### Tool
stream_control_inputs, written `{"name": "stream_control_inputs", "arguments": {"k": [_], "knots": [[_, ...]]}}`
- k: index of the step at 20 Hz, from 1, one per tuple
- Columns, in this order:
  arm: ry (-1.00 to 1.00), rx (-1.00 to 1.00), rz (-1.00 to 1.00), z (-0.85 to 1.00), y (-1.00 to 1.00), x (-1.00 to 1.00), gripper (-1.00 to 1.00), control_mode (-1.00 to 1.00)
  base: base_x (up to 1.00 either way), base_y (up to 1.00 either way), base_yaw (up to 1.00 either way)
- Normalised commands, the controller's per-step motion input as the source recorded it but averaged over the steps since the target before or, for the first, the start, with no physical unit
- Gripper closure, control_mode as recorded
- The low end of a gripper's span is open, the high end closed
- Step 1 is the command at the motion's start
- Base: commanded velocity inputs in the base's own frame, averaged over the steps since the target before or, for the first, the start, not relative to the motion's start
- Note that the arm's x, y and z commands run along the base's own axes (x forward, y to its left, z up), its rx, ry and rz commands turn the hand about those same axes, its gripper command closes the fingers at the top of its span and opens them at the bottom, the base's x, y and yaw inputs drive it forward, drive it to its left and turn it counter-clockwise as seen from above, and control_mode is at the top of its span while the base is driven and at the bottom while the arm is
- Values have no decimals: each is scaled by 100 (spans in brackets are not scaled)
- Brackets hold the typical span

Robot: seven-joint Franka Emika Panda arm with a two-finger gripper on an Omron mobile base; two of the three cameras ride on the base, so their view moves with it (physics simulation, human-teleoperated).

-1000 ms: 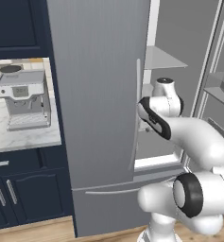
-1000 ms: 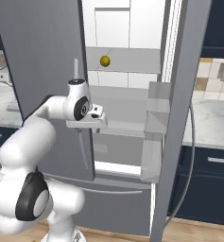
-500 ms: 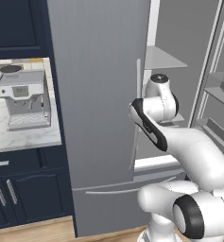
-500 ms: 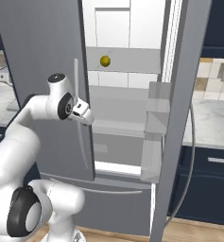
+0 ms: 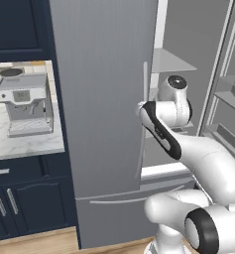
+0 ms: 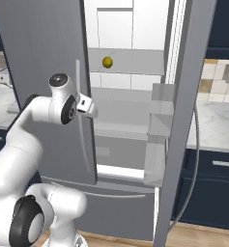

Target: Retrieve a lemon from the fridge and place it on the cutting board with the fish.

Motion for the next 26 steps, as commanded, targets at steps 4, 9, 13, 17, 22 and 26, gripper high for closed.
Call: {"name": "stream_control_inputs", "arguments": {"k": [4, 9, 13, 17, 22, 26], "knots": [[-13, -7, 17, 39, 10, 38, -100, -100, 0, 0, 0], [-1, -11, 0, 31, 29, 35, -100, -100, 0, 0, 0], [0, -9, 0, 11, 26, 34, -100, -100, 0, 0, 0], [-1, 0, 0, 0, 1, 40, -100, -100, 0, 0, 0], [-5, 0, 0, 0, -19, 13, -100, -100, 0, 0, 0], [-14, 0, 1, -4, -15, 17, -100, -100, 0, 0, 0]]}}
